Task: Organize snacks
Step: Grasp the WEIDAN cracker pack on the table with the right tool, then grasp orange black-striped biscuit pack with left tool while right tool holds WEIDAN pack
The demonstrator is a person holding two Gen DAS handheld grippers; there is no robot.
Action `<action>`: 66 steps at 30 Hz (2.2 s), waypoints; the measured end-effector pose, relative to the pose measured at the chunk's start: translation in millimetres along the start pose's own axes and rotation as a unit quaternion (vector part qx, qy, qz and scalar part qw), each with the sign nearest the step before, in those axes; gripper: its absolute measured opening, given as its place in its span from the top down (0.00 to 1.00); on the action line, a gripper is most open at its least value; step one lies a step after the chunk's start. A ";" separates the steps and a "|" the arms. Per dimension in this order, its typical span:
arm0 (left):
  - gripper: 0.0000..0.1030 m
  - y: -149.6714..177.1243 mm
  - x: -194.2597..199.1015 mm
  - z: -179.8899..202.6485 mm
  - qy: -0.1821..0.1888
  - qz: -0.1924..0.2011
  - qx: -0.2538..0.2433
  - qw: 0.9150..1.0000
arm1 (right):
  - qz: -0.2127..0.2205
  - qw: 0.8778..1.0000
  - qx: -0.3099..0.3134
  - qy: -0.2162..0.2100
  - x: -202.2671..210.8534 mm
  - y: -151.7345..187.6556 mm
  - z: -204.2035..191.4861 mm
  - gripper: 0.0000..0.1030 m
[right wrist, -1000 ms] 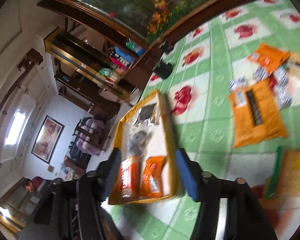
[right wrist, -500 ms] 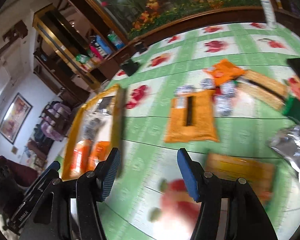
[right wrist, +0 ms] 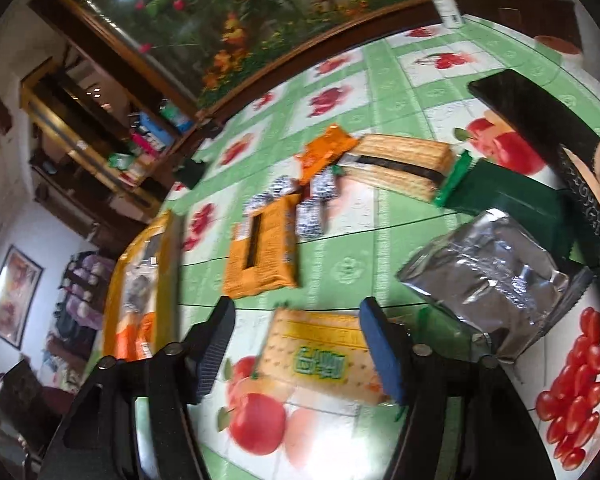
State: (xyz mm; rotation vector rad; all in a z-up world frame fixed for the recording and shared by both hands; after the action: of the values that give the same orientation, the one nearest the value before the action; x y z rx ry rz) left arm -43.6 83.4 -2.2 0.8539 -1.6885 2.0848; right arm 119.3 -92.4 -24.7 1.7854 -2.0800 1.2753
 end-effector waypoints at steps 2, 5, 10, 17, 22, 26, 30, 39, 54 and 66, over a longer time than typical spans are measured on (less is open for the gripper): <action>0.30 0.5 -0.7 0.5 0.005 -0.002 0.000 1.000 | -0.001 1.000 0.008 0.006 0.0 1.1 -2.0 0.32; 0.30 0.7 -1.0 -0.2 0.010 -0.002 0.002 1.000 | -0.001 0.999 0.031 0.022 -2.1 3.5 -5.9 0.32; 0.30 -0.2 -3.4 -0.4 0.017 -0.004 0.005 1.000 | -0.012 0.998 0.054 0.033 -3.2 -3.8 -9.8 0.28; 0.29 2.0 -3.0 1.4 0.023 -0.007 0.002 1.000 | -0.056 0.998 0.017 0.021 -13.9 -10.6 14.3 0.18; 0.29 2.2 -4.6 1.0 0.030 -0.012 0.005 0.999 | -0.123 0.991 0.047 -0.037 -8.8 29.9 -12.3 0.18; 0.29 2.0 -5.4 3.7 0.031 -0.013 0.000 0.999 | -0.139 0.979 0.149 -0.024 1.3 52.6 -42.6 0.18; 0.29 1.6 -5.9 4.1 0.030 -0.013 0.003 0.999 | -0.145 0.977 0.154 0.004 -7.2 55.1 -41.9 0.18; 0.28 2.8 -8.4 3.9 0.023 -0.018 0.005 1.000 | -0.154 0.964 0.189 0.105 -35.5 66.1 -48.7 0.41; 0.21 -29.7 -22.5 42.9 0.040 -0.055 -0.013 0.998 | -0.057 0.987 0.113 0.101 -28.9 -5.4 -12.3 0.51; 0.22 -93.3 -137.1 53.1 0.022 -0.149 0.091 0.984 | -0.041 0.993 0.046 0.100 -12.6 -15.2 10.6 0.51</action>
State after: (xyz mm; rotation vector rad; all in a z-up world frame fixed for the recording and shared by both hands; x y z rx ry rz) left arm 129.9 71.3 -10.5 1.0358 -1.2707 2.0515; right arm 140.5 -88.9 -31.0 1.6815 -1.8511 1.4803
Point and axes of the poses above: each gripper's, at about its wrist camera, not at the fingertips, and x roughly against the way its jaws point, z to its right, y to its underside, the point moved 7 cm from there along -x, roughly the way its jaws point, and after that the axes turned 7 degrees about -y, right-handed, at the moved point
